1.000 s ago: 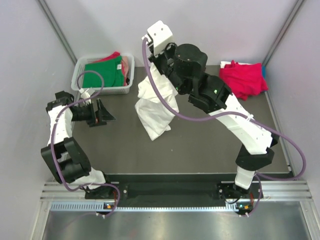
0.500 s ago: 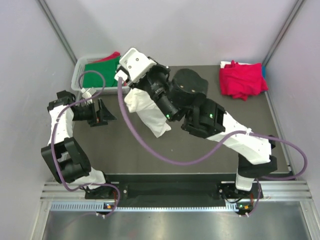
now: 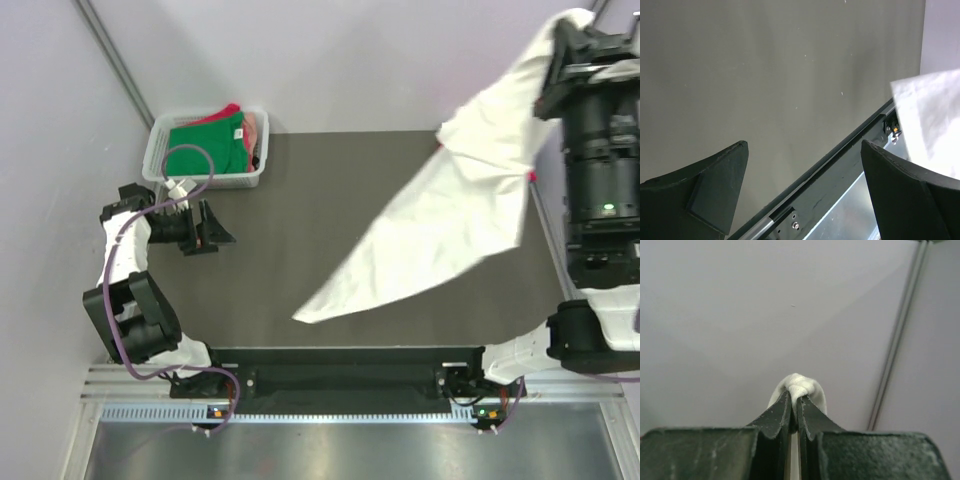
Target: Fold and stack the t-shirts
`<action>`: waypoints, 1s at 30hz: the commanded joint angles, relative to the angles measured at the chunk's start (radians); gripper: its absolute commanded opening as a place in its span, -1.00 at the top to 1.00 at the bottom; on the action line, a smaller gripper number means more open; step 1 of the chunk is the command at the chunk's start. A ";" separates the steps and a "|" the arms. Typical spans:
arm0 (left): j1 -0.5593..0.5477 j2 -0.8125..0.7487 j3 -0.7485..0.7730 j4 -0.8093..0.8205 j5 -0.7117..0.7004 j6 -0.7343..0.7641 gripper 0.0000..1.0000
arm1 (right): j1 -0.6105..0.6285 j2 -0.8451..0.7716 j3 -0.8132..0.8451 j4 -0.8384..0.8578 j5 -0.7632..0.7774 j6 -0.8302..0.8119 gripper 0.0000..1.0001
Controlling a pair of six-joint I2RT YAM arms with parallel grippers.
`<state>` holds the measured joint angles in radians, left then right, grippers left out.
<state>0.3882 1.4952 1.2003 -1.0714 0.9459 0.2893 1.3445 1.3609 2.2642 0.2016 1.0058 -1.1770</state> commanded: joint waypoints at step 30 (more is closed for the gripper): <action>-0.020 -0.001 0.004 0.048 0.011 -0.015 -0.97 | -0.113 0.304 0.195 -0.326 -0.222 0.381 1.00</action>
<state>0.3721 1.4975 1.2003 -1.0477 0.9440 0.2741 1.2289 1.7832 2.3894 -0.3408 0.7467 -0.6750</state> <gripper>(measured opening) 0.983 0.017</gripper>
